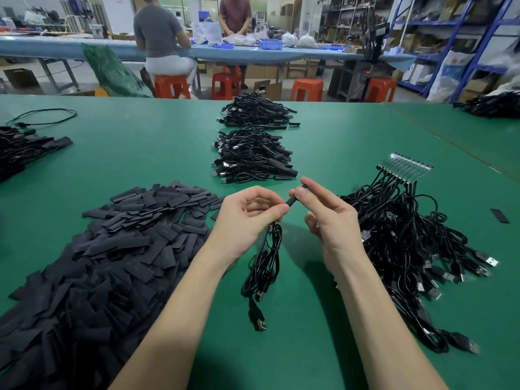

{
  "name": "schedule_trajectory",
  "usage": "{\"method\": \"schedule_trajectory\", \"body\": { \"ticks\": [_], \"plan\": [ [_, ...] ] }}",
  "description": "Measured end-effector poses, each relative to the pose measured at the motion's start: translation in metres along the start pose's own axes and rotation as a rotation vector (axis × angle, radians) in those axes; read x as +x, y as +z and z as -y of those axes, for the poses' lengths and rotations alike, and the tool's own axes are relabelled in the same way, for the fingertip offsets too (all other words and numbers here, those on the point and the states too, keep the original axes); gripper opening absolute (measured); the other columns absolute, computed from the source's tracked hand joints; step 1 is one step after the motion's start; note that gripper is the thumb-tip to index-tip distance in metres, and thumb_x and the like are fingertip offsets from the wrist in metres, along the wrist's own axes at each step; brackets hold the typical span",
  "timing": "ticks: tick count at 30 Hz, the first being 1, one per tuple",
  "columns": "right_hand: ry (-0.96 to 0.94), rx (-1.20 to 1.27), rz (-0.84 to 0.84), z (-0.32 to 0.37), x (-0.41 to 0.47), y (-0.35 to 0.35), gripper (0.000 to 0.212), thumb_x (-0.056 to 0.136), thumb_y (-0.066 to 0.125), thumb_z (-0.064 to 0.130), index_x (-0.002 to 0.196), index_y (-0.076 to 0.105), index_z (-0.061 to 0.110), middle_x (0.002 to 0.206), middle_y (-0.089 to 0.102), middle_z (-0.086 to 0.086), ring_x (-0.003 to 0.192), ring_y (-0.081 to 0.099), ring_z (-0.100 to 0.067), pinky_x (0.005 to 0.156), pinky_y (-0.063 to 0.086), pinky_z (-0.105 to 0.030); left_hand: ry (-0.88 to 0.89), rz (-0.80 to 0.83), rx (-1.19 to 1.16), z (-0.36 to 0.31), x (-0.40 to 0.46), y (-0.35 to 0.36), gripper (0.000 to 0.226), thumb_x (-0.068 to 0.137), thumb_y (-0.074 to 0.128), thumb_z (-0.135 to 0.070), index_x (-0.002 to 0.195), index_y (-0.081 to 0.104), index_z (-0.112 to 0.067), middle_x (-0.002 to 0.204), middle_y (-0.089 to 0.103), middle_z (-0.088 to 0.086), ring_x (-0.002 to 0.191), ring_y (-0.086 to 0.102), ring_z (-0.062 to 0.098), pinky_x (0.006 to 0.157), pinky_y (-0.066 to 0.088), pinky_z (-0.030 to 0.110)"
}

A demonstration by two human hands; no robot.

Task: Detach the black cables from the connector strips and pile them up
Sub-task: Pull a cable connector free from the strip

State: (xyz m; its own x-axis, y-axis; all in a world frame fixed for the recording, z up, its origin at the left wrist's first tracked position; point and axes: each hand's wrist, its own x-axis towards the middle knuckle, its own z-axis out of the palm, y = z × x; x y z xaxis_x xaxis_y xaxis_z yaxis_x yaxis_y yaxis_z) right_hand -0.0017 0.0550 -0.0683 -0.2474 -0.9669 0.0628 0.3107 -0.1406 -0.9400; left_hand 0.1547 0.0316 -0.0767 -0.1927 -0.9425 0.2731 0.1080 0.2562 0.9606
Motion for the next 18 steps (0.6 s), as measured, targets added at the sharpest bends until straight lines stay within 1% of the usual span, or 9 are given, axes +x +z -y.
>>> {"method": "schedule_trajectory", "body": {
  "ticks": [2,4,7,9,11,13,15,17,18],
  "plan": [
    [0.003,-0.007,0.0,-0.002,0.001,0.0,0.032,0.067,0.085,0.036,0.098,0.082,0.035,0.105,0.077,-0.01,0.052,0.034,-0.01,0.053,0.037,-0.014,0.0,-0.007,0.001,0.001,0.0,0.0,0.013,0.081,0.08,-0.002,0.085,0.073,-0.013,0.076,0.073,-0.002,0.071,0.068,0.01,0.072,0.052,0.017],
    [0.002,-0.004,-0.01,-0.003,0.001,-0.001,0.027,0.073,0.085,0.032,0.099,0.082,0.035,0.105,0.077,-0.01,0.053,0.033,-0.01,0.053,0.037,-0.014,0.006,-0.009,0.007,0.001,0.0,0.002,0.013,0.082,0.079,-0.002,0.086,0.073,-0.012,0.076,0.073,-0.002,0.072,0.068,0.01,0.073,0.052,0.016],
    [-0.01,0.014,-0.057,-0.004,0.003,-0.002,0.023,0.078,0.084,0.026,0.099,0.082,0.035,0.101,0.078,-0.008,0.052,0.031,-0.01,0.052,0.036,-0.014,-0.01,0.01,0.023,0.001,0.0,0.004,0.013,0.083,0.079,-0.004,0.088,0.073,-0.014,0.08,0.073,-0.004,0.077,0.069,0.009,0.075,0.052,0.016],
    [-0.027,0.056,-0.099,-0.003,0.004,-0.003,0.023,0.076,0.085,0.026,0.096,0.082,0.036,0.096,0.079,-0.004,0.053,0.027,-0.011,0.05,0.033,-0.014,-0.048,0.037,0.068,0.002,0.001,0.002,0.013,0.083,0.081,-0.009,0.091,0.073,-0.016,0.085,0.074,-0.006,0.083,0.069,0.006,0.079,0.052,0.015],
    [-0.05,0.106,-0.14,-0.002,0.006,-0.005,0.026,0.07,0.086,0.03,0.095,0.082,0.035,0.094,0.078,-0.002,0.055,0.02,-0.015,0.047,0.027,-0.016,-0.109,0.101,0.162,0.003,0.001,-0.001,0.016,0.081,0.084,-0.017,0.093,0.073,-0.018,0.09,0.075,-0.007,0.088,0.071,0.005,0.083,0.052,0.015],
    [-0.071,0.128,-0.183,-0.002,0.009,-0.008,0.026,0.071,0.086,0.028,0.096,0.082,0.031,0.092,0.076,-0.005,0.06,0.016,-0.019,0.045,0.024,-0.016,-0.164,0.178,0.271,0.003,0.0,-0.002,0.02,0.078,0.086,-0.023,0.094,0.073,-0.019,0.094,0.076,-0.003,0.091,0.071,0.009,0.085,0.053,0.016],
    [-0.083,0.116,-0.204,-0.003,0.01,-0.01,0.023,0.078,0.085,0.023,0.099,0.081,0.029,0.093,0.076,-0.007,0.063,0.015,-0.021,0.044,0.024,-0.016,-0.184,0.199,0.337,0.003,0.0,0.0,0.021,0.078,0.086,-0.026,0.093,0.074,-0.02,0.095,0.076,0.002,0.093,0.072,0.015,0.085,0.053,0.017],
    [-0.098,0.091,-0.207,-0.003,0.01,-0.011,0.023,0.081,0.084,0.022,0.103,0.08,0.03,0.094,0.077,-0.01,0.059,0.018,-0.018,0.044,0.027,-0.016,-0.176,0.191,0.361,0.002,-0.001,0.001,0.018,0.08,0.085,-0.025,0.093,0.074,-0.019,0.096,0.076,0.004,0.093,0.071,0.018,0.084,0.054,0.018],
    [-0.107,0.075,-0.192,-0.002,0.01,-0.012,0.026,0.082,0.083,0.023,0.106,0.079,0.031,0.095,0.076,-0.012,0.054,0.023,-0.015,0.045,0.03,-0.015,-0.17,0.191,0.367,0.001,-0.002,0.002,0.017,0.082,0.083,-0.025,0.093,0.073,-0.019,0.097,0.076,0.004,0.093,0.071,0.019,0.085,0.055,0.02]
  ]
}}
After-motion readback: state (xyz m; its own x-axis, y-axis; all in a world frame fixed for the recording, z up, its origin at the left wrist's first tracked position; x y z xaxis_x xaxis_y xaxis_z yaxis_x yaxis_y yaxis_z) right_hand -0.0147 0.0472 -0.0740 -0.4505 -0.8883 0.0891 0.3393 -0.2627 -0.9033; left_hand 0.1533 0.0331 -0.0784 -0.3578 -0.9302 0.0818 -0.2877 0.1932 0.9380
